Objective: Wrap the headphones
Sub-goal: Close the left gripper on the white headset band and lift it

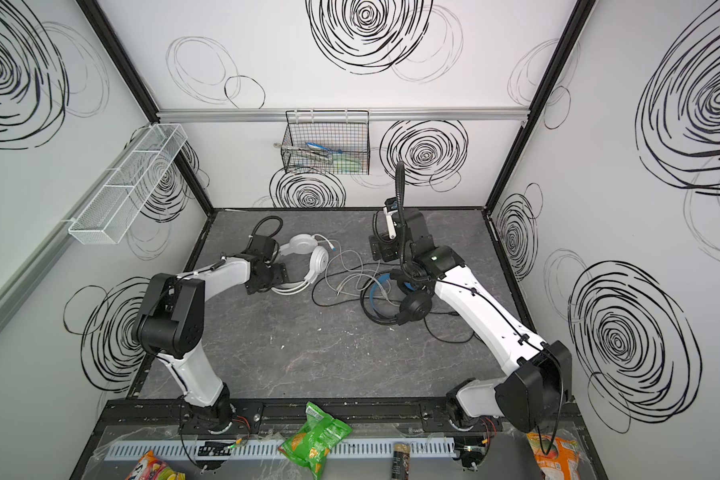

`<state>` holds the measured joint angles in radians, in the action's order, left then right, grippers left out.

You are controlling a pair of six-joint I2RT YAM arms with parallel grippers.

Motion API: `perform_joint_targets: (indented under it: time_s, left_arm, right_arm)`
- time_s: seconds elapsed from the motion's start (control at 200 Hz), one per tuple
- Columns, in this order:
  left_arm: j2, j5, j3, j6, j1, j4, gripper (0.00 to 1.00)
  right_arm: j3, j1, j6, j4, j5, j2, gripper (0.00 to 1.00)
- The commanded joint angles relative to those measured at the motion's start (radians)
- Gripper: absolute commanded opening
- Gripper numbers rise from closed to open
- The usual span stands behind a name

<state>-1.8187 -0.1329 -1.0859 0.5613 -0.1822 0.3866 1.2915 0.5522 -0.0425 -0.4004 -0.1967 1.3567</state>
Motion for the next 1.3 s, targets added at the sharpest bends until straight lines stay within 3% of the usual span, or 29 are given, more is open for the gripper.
perform_joint_targets:
  time_s: [0.0,0.235,0.475,0.815,0.926,1.156,1.296]
  left_arm:
    - [-0.010,-0.019,0.019,0.119,-0.027,-0.004,0.83]
    - [-0.051,-0.078,0.004,0.143,-0.023,-0.006,0.65]
    - [-0.083,-0.075,-0.031,0.125,0.015,0.001,0.58]
    - [-0.061,-0.072,-0.018,0.147,0.007,-0.038,0.20]
    - [-0.044,-0.089,-0.051,0.119,0.018,-0.028,0.00]
    - [0.017,-0.187,-0.238,-0.056,0.021,0.045,0.00]
    - [0.161,-0.105,-0.254,-0.218,0.011,-0.065,0.00]
  right_arm:
    - [0.030,0.006,0.014,-0.018,-0.010,-0.011,0.97]
    - [0.021,0.006,0.030,-0.012,-0.015,-0.035,0.97]
    - [0.004,0.006,0.029,-0.010,-0.015,-0.057,0.97]
    - [0.044,0.006,0.030,-0.027,-0.020,-0.051,0.97]
    - [0.052,0.005,0.023,-0.037,-0.008,-0.047,0.97]
    - [0.030,0.002,0.019,-0.024,0.102,-0.076,0.97]
    - [-0.033,-0.042,0.034,0.061,0.255,-0.157,0.97]
